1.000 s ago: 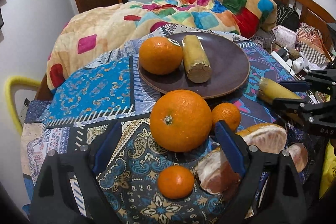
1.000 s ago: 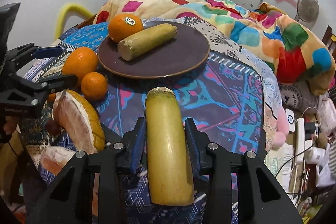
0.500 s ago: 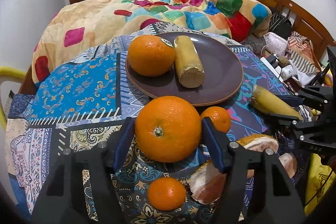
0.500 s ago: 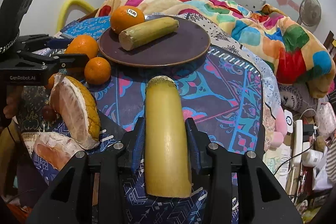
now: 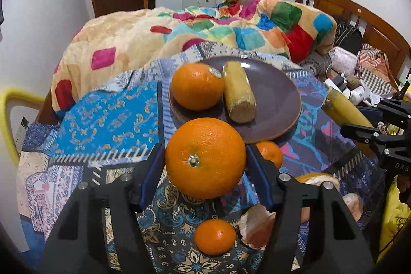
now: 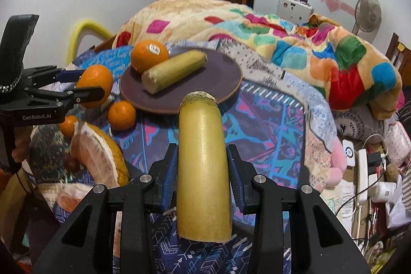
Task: Organize fruits
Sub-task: 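Carry the orange with the left gripper while the right carries the bamboo shoot onto the plate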
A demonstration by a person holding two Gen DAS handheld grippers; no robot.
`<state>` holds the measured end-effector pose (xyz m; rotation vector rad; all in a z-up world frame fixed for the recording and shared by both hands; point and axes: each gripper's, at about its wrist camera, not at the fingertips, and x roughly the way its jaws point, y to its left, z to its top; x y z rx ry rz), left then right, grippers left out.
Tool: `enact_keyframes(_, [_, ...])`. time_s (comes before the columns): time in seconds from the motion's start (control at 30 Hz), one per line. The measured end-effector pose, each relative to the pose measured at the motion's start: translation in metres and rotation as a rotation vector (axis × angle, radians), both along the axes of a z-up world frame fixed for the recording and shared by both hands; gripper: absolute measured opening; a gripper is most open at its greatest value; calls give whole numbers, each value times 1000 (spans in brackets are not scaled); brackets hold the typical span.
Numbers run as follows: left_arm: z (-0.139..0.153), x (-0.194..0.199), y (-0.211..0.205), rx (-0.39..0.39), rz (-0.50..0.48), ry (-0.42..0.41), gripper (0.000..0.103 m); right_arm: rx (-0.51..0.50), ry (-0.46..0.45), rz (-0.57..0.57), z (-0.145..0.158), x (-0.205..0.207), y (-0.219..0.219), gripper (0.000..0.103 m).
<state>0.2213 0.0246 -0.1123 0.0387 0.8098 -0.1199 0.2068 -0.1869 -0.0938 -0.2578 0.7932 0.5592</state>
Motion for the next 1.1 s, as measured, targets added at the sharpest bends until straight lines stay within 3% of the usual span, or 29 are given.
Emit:
enact_keyframes(0.2, [14, 5, -4, 9, -6, -41, 63, 41, -39, -16, 17, 6, -2, 35])
enact_keyframes(0.47, [13, 29, -10, 21, -11, -34, 63, 87, -77, -41, 29, 25, 4, 35])
enact_keyframes(1.1, [3, 55, -28, 63, -48, -59, 63, 110, -12, -97, 5, 90, 29, 35])
